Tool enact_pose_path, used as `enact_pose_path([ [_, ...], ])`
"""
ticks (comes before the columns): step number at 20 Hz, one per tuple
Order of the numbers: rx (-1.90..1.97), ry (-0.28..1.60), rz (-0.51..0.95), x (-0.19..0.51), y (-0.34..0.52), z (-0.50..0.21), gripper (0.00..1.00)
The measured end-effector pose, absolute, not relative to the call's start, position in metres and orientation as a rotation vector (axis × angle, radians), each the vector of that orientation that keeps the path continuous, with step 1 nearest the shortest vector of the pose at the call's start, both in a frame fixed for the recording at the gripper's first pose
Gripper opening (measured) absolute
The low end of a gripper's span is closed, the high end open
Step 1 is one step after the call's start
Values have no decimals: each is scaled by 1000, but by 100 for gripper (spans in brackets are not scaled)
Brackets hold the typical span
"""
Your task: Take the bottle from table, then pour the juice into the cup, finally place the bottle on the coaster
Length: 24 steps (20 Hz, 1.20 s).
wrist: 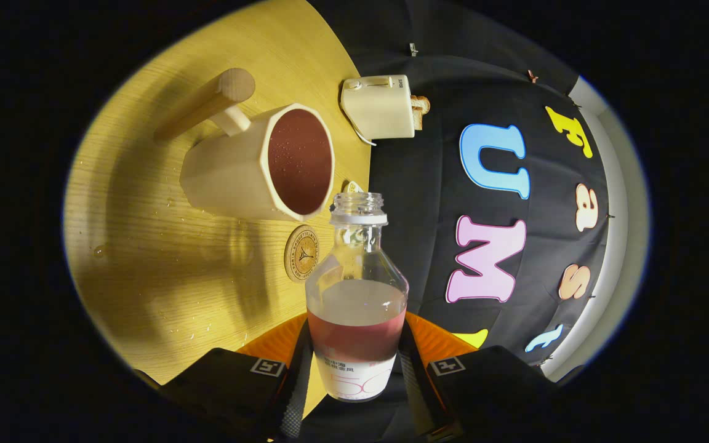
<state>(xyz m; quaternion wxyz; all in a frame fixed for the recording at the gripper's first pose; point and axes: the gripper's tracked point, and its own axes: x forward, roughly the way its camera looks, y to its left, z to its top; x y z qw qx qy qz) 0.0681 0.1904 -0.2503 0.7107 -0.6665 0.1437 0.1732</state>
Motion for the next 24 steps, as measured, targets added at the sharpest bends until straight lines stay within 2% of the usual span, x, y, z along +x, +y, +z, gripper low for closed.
enact_pose_path([
  [24,-1644,237,404,78,191,-245,70],
])
